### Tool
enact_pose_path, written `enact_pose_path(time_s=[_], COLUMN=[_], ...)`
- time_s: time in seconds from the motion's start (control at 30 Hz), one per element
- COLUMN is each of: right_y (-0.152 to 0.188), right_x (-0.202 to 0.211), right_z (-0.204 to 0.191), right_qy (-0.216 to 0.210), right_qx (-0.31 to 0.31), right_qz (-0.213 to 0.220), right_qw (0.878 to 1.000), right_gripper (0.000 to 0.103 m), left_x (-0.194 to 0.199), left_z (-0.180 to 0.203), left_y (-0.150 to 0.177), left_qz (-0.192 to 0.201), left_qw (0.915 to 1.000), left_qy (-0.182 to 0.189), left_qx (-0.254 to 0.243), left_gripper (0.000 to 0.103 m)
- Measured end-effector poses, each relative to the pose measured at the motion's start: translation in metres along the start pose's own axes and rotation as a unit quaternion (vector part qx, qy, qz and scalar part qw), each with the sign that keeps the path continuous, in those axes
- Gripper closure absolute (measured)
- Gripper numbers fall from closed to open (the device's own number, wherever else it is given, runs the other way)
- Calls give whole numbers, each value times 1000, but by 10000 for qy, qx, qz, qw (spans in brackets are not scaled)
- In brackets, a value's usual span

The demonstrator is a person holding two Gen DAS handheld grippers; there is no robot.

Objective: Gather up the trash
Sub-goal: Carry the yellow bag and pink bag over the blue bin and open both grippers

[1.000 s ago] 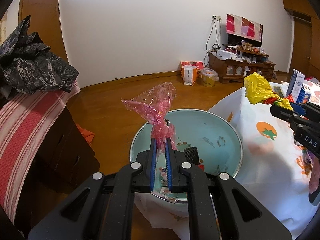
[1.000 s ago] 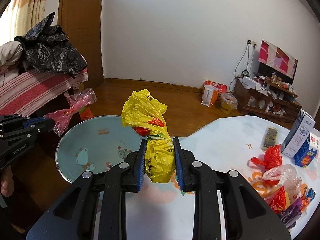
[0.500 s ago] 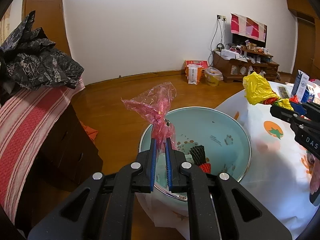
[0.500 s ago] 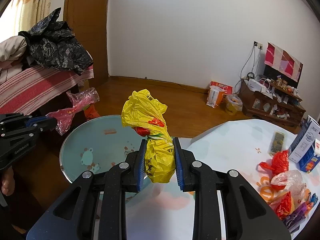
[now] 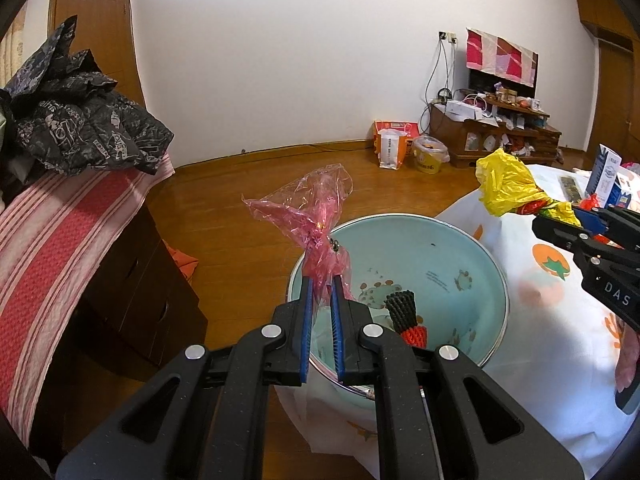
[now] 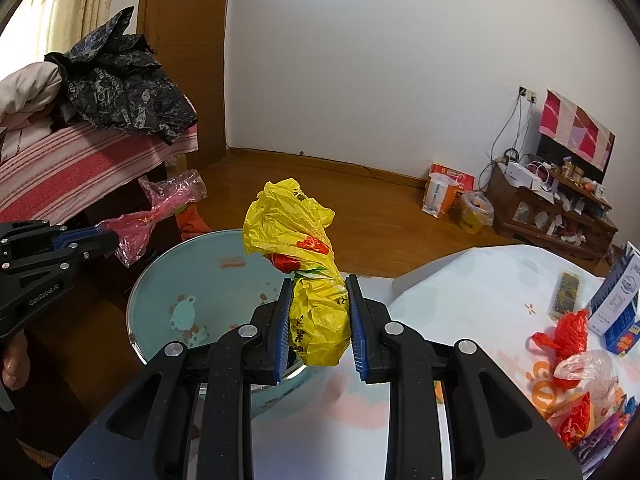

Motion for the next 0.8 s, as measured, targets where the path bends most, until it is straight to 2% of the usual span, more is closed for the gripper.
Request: enact_pose_path(time_s=[0.67,0.8], right_y=[1,1], right_x=[0,-2], right_z=[-3,-6], right_qy=[-81,-172], right_qx=[77,91], right_qz=[-27,-55], right_qw=[9999,9998], right_gripper=[76,75], left_x=[0,-2], left_z=[1,2], left_y=[-2,-1], left_qz=[-18,-53], left_qw=[10000,9999], left_qy=[82,149], left_qx=[-9,-17], left_gripper=[94,89])
Point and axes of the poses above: each gripper's, at about its wrist camera, not at the fingertips, and x roughly against the way its jaws point, z to its right, y to its underside, the point moved 4 cm from there along -x, roughly the way its jaws point, and after that the axes turned 5 degrees about y, right-handed, at the moved point
